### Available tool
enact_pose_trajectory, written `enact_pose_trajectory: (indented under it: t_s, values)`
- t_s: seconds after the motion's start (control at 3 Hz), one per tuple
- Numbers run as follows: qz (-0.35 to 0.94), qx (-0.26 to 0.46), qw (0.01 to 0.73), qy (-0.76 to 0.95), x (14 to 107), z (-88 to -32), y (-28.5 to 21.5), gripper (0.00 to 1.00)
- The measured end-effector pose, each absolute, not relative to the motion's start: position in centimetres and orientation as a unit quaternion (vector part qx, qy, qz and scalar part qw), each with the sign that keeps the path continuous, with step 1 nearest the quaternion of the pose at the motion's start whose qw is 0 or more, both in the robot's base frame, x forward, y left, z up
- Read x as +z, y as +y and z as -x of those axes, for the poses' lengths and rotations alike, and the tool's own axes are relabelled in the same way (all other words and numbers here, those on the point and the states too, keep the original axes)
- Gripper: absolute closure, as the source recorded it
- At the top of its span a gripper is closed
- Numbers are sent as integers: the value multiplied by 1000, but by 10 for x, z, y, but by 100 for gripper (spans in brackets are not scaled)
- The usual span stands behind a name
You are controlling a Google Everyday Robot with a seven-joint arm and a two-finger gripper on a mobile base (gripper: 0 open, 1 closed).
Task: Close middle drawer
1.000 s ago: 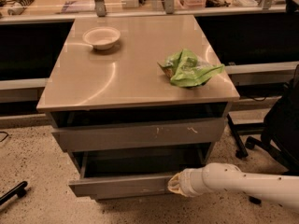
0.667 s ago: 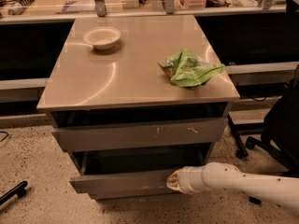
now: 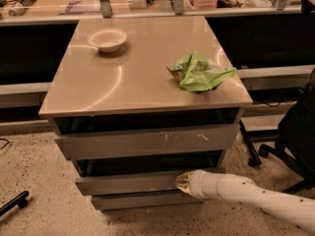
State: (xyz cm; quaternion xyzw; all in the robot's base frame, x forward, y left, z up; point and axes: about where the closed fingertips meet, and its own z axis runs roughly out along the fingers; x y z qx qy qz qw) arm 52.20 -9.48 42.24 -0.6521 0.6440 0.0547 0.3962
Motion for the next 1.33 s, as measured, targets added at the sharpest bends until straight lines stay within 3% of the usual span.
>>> enact_pose_trajectory:
  t_s: [0.33, 0.67, 1.33]
  values:
    - [635, 25, 431, 640, 436, -556, -99, 100]
    - [635, 25, 431, 640, 436, -556, -99, 100]
    - [670, 96, 328, 659, 420, -509, -86, 100]
